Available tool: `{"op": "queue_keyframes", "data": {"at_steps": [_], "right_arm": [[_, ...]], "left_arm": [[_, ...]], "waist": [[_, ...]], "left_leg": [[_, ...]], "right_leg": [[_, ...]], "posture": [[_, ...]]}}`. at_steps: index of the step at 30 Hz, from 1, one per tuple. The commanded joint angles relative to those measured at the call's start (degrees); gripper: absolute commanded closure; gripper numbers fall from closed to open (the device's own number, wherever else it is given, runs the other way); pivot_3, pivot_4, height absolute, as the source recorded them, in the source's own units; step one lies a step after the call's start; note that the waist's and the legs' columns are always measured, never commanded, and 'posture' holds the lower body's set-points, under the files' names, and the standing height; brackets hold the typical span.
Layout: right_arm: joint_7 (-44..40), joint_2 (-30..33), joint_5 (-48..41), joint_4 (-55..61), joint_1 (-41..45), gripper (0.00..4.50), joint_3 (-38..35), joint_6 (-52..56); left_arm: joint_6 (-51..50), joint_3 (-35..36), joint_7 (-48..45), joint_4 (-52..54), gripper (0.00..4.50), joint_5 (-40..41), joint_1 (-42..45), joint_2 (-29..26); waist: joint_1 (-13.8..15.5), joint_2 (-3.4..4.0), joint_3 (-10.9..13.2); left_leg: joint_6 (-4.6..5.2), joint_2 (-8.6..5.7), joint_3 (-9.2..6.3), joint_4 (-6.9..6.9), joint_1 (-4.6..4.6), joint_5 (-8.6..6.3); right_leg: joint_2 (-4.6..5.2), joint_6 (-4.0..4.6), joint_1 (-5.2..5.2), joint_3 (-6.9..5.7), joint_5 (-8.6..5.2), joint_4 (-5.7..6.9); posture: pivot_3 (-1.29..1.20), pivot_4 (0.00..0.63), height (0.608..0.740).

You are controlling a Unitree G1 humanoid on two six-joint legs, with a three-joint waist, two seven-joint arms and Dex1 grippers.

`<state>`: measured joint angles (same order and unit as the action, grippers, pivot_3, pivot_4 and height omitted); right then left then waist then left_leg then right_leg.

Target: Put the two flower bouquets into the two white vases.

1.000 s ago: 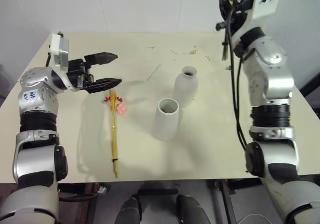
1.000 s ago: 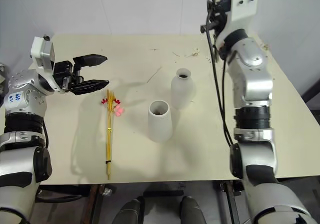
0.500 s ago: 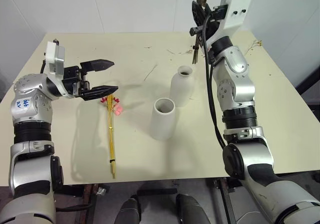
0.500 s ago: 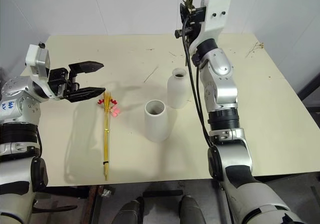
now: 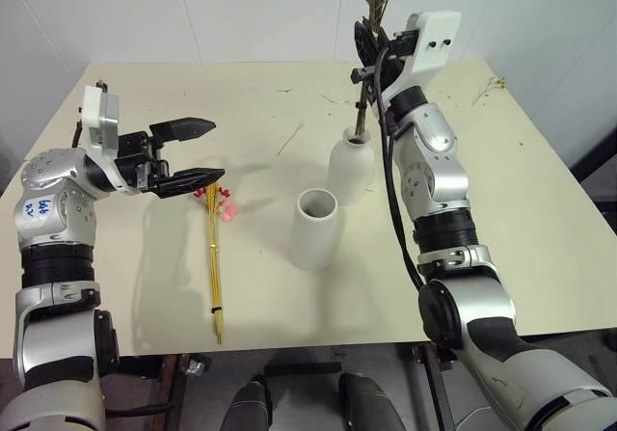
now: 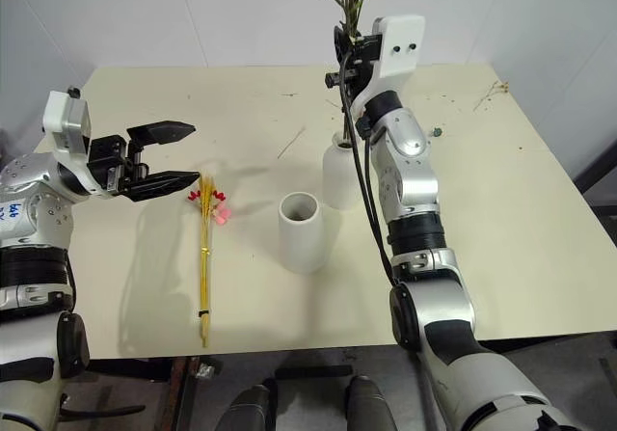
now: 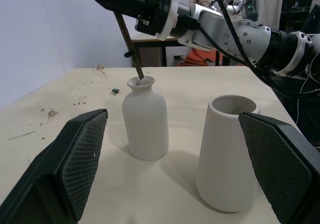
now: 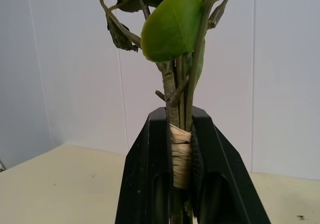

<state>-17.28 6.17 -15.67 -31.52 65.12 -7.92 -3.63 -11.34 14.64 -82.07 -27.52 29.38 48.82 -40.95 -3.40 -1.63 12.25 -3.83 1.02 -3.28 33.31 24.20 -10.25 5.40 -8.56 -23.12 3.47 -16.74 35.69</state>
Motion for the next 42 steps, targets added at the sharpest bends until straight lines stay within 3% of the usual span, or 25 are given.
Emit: {"op": "queue_keyframes", "data": {"at_steps": [1, 20, 28, 33, 42], "right_arm": [[-0.83, -0.41, 0.1, 0.54, -0.26, 4.44, -0.16, -2.58], [-1.66, -1.98, 0.11, 1.87, -5.48, 4.44, 0.64, -4.14], [-1.59, -0.77, 0.43, 4.66, -7.25, 1.73, 0.37, -3.92], [-3.87, 1.79, -1.01, 15.12, -11.73, 0.08, 1.52, 2.62], [-8.85, 12.29, -7.3, 41.96, -25.2, 0.03, 2.34, 22.97]], "left_arm": [[-0.28, 1.48, 0.38, 2.23, 0.0, 1.64, -0.08, -1.31], [-0.37, 1.26, 1.37, 2.67, 0.0, 1.85, -0.38, -0.66], [-0.08, 1.0, 1.74, 2.6, 0.0, 1.77, -0.41, -0.07], [0.07, 0.92, 1.77, 2.6, 0.0, 1.73, -0.45, 0.39], [0.85, 0.38, 1.94, 1.35, 0.0, 1.26, 0.28, 1.83]], "waist": [[0.01, 0.0, 0.0], [-0.02, 0.0, 0.0], [0.04, 0.0, 0.0], [0.14, 0.0, 0.0], [0.42, 0.0, 0.0]], "left_leg": [[0.0, 0.0, 0.0, 0.0, 0.0, 0.0], [-0.02, 0.0, 0.0, -0.01, 0.0, 0.01], [-0.03, 0.0, 0.0, -0.02, 0.0, 0.02], [-0.03, 0.0, 0.0, -0.02, 0.01, 0.02], [-0.03, 0.0, 0.0, 0.04, 0.02, 0.02]], "right_leg": [[0.0, 0.0, 0.0, 0.0, 0.0, 0.0], [0.0, 0.01, -0.02, 0.0, 0.0, 0.02], [0.0, 0.01, -0.02, 0.0, 0.0, 0.01], [0.0, 0.01, -0.02, 0.0, -0.01, 0.0], [0.0, 0.01, -0.02, 0.0, -0.01, -0.07]], "posture": [[0.0, 0.15, 0.74], [0.0, 0.15, 0.74], [0.0, 0.15, 0.74], [0.0, 0.15, 0.74], [0.0, 0.15, 0.74]]}}
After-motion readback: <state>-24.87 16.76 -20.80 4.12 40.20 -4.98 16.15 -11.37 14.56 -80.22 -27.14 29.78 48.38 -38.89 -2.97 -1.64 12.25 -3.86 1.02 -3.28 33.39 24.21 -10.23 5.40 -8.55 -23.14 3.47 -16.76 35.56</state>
